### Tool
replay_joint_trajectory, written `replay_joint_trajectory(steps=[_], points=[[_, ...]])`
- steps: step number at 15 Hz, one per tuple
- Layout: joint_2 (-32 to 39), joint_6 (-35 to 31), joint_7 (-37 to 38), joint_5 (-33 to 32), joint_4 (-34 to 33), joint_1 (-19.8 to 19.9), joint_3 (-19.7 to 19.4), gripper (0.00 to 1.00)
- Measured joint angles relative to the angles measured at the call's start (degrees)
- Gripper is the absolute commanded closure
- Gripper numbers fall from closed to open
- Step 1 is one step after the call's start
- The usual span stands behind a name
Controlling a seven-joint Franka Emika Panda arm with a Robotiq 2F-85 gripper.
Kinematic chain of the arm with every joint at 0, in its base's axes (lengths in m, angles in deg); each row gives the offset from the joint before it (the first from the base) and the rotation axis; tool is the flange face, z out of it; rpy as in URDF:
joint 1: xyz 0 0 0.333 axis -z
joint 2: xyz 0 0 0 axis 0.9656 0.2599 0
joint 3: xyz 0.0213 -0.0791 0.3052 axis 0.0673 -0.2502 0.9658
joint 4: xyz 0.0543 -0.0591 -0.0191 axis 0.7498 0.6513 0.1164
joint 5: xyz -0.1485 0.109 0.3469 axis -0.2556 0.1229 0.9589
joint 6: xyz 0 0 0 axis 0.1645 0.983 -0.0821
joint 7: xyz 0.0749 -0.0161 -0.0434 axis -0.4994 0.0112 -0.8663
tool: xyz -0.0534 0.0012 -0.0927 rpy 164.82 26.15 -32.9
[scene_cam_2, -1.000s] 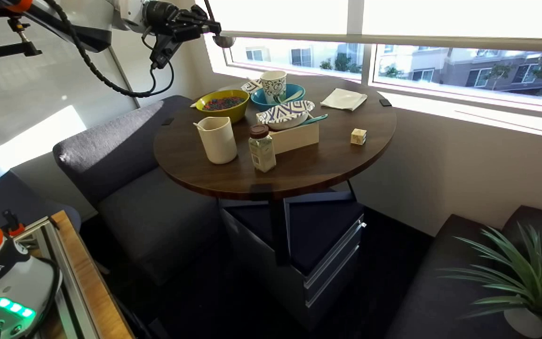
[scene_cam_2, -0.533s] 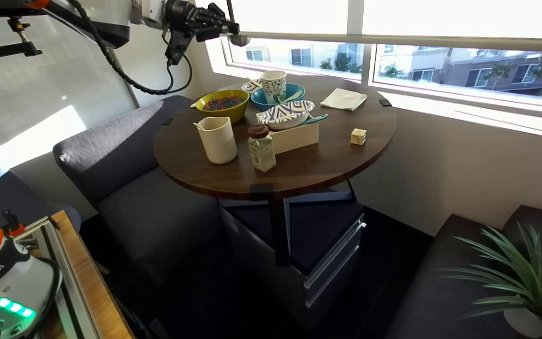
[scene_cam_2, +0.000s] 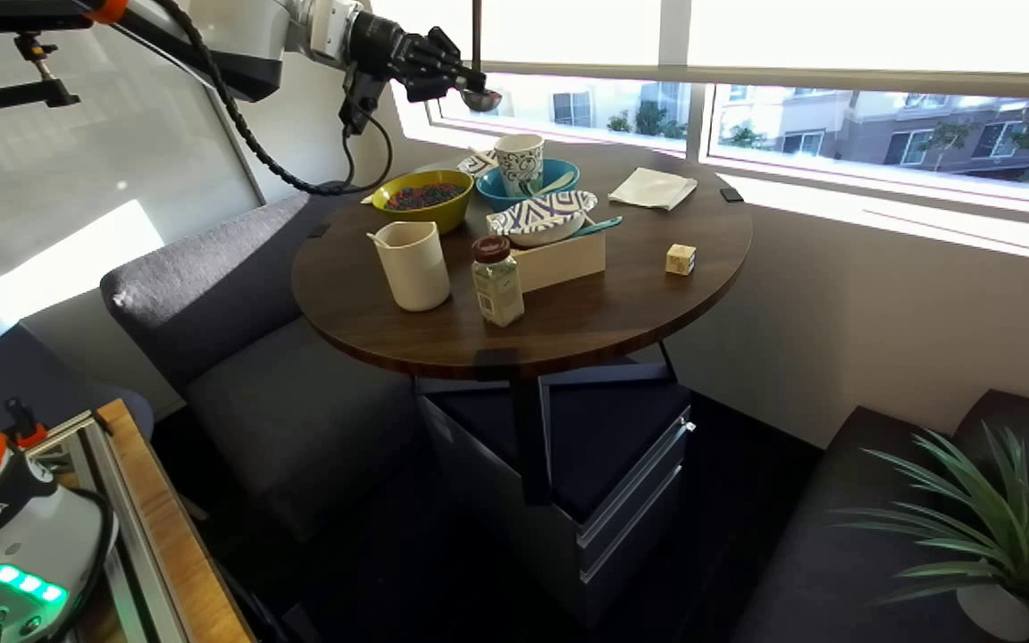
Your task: Use the silver ladle to place cereal from the yellow bowl into the coffee cup.
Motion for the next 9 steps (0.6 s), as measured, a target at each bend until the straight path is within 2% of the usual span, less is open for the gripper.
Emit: replay_joint_trajectory(steps=[5,9], points=[[0.95,-7.67,-2.43,4.14,-1.22,2.47,-1.66,0.99],[2.46,-9.67,-8.41,9.89,-3.16,3.05,-2.22,0.99]])
